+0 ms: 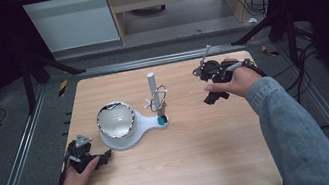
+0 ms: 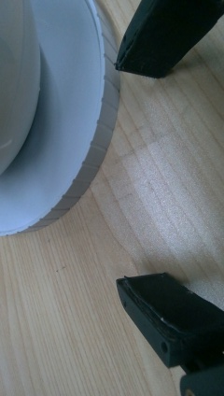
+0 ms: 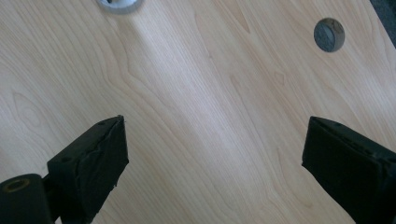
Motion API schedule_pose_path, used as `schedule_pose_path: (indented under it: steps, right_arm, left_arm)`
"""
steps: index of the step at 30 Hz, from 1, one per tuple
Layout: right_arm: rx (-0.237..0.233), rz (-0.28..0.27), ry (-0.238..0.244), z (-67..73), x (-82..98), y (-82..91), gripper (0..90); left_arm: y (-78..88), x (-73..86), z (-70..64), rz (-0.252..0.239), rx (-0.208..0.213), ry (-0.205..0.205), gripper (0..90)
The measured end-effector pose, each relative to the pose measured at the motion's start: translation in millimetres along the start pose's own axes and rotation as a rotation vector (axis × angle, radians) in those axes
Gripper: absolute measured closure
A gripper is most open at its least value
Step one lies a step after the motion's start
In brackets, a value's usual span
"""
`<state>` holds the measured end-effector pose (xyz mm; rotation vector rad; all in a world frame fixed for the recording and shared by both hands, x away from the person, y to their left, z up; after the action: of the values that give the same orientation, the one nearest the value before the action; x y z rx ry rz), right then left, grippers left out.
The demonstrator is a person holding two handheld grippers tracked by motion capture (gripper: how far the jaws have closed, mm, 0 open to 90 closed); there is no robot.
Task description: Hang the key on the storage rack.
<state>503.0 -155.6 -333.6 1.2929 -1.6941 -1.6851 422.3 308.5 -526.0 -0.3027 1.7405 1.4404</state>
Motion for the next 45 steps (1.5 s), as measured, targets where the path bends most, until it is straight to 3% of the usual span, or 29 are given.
schedule_pose_path:
  steps: [14, 30, 39, 45]
  right_arm:
    - [0.029, 0.028, -0.044, -0.4, 44.8, -11.5, 10.9]
    - [0.026, -0.013, -0.102, 9.0, 94.1, -38.5, 14.5]
    - [0.027, -0.076, -0.173, 5.3, 115.0, -64.4, 14.5]
    - [0.030, -0.222, -0.312, -5.4, 128.8, -89.2, 14.6]
  left_arm:
    - [0.0, 0.0, -0.1, 0.000, 0.000, 0.002, 0.0]
    - [0.1, 0.1, 0.0, 0.001, 0.001, 0.000, 0.0]
    - [0.1, 0.1, 0.0, 0.001, 0.000, 0.000, 0.0]
    - [0.1, 0.1, 0.1, 0.001, 0.000, -0.001, 0.0]
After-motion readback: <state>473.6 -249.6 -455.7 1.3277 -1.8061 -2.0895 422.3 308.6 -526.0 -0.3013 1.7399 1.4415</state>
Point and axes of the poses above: each handheld gripper's, and its own axes: y roughly backward along the jaws, x roughly out of its underside, z roughly to its left, the point moved 1 cm from there along -y, roughly forward along the jaws, and after that the axes turned 1 degree about -x, right-handed, at the moved point
